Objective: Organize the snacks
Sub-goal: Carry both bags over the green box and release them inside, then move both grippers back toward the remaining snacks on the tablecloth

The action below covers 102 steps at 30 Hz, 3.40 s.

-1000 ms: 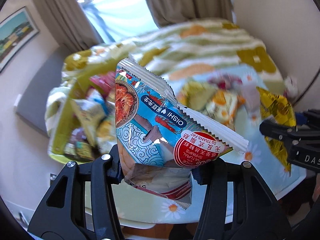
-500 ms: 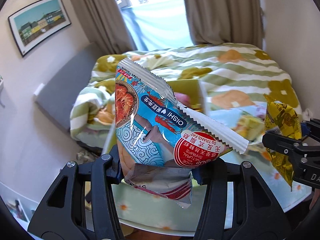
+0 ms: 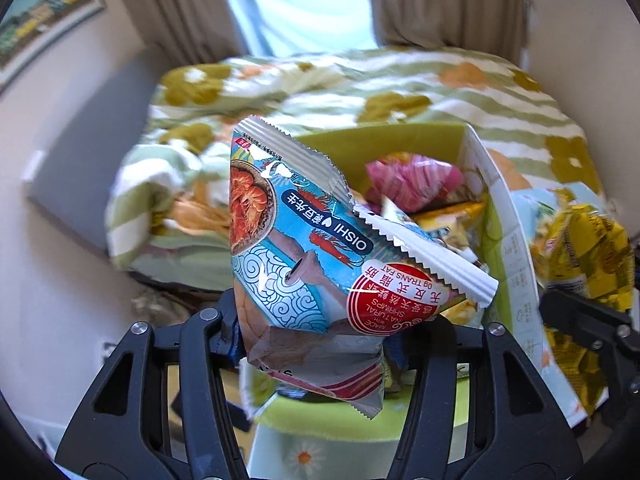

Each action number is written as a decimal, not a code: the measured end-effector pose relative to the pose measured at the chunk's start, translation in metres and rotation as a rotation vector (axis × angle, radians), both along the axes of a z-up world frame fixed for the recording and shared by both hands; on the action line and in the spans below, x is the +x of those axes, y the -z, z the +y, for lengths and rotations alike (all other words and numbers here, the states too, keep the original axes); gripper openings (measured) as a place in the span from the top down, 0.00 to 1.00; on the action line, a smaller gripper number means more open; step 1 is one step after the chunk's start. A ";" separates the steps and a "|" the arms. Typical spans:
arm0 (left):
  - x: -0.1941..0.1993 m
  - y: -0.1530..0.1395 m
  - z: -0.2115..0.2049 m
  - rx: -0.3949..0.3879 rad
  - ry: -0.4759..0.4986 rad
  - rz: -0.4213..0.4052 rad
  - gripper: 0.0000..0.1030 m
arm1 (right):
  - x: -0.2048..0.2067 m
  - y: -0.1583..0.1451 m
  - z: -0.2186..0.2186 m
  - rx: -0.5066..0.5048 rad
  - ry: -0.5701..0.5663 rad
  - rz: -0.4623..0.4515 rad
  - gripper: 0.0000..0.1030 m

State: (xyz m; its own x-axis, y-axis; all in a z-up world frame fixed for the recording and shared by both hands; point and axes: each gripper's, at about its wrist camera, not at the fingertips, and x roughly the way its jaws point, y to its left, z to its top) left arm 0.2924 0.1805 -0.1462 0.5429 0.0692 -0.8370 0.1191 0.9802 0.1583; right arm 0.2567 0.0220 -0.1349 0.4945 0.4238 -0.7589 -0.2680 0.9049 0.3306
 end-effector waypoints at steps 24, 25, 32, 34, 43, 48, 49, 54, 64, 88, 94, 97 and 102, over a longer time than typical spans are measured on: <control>-0.049 0.010 0.066 -0.111 -0.024 -0.034 0.00 | 0.002 0.031 0.055 -0.136 0.027 0.003 0.51; -0.049 0.011 0.067 -0.110 -0.027 -0.033 0.00 | 0.003 0.035 0.058 -0.134 0.027 0.007 0.51; -0.054 0.019 0.079 -0.112 -0.050 -0.028 0.00 | 0.006 0.052 0.068 -0.132 0.061 -0.004 0.17; -0.057 0.021 0.084 -0.125 -0.059 -0.020 0.00 | 0.003 0.053 0.066 -0.137 0.085 -0.016 0.05; -0.065 0.019 0.090 -0.142 -0.093 -0.020 0.00 | -0.005 0.043 0.055 -0.130 0.090 -0.041 0.00; -0.068 0.003 0.081 -0.142 -0.086 -0.049 0.00 | -0.014 0.019 0.045 -0.125 0.093 -0.080 0.00; -0.070 -0.001 0.078 -0.146 -0.085 -0.057 0.00 | -0.016 0.016 0.043 -0.125 0.092 -0.083 0.00; -0.077 -0.024 0.054 -0.143 -0.062 -0.096 0.00 | -0.030 -0.007 0.020 -0.130 0.108 -0.123 0.00; -0.097 -0.057 -0.043 -0.170 0.002 -0.157 0.00 | -0.061 -0.049 -0.076 -0.116 0.185 -0.196 0.00; -0.090 0.041 -0.326 -0.120 0.233 -0.036 0.00 | -0.056 0.022 -0.332 -0.230 0.242 -0.031 0.00; -0.073 0.092 -0.357 0.002 0.298 0.017 0.00 | -0.042 0.066 -0.351 -0.228 0.205 0.045 0.00; -0.065 0.113 -0.367 0.051 0.337 0.038 0.00 | -0.036 0.090 -0.353 -0.235 0.180 0.084 0.00; -0.053 0.138 -0.378 0.105 0.399 0.074 0.01 | -0.028 0.122 -0.350 -0.227 0.152 0.140 0.00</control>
State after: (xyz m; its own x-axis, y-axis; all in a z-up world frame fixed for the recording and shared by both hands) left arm 0.2397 -0.1977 -0.2844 0.4832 -0.0475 -0.8742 0.5008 0.8341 0.2315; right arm 0.2287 -0.3285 -0.2568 0.4236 0.1648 -0.8907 -0.0898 0.9861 0.1398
